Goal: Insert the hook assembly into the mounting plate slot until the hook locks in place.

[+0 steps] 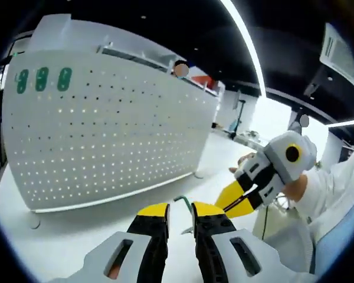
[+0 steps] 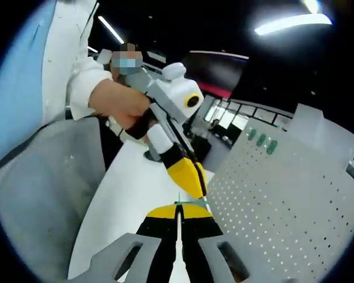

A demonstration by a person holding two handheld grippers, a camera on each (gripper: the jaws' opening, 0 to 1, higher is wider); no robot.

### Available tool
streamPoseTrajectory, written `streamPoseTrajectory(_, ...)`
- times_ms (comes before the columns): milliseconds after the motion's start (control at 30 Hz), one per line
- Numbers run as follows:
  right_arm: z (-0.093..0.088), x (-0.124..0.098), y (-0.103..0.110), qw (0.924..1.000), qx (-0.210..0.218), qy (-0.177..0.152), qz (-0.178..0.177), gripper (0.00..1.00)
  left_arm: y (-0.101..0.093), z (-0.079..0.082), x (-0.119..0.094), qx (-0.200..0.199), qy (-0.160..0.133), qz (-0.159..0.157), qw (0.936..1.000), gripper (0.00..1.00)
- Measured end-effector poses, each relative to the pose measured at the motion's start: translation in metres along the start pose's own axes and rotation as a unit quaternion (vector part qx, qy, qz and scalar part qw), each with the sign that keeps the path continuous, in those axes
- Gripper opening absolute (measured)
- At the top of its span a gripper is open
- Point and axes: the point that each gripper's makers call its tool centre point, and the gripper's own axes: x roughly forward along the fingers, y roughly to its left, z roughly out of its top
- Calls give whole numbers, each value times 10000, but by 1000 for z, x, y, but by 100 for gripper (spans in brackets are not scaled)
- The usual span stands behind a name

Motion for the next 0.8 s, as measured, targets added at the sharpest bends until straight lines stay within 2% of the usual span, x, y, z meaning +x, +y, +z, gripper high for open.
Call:
streamPoseTrajectory(467,4,2,5,9997,-230,39,102,0,-5,-8,5,-238,228,-127,9994,13)
streamPoseTrajectory(600,3,2,5,9995,-285,75,112,0,-7,-10,5,-346,280,-209,9988,9)
streamPoseTrajectory(800,5,4,7,9993,-328,74,141,0,-8,-10,6,-413,261,-247,9985,6)
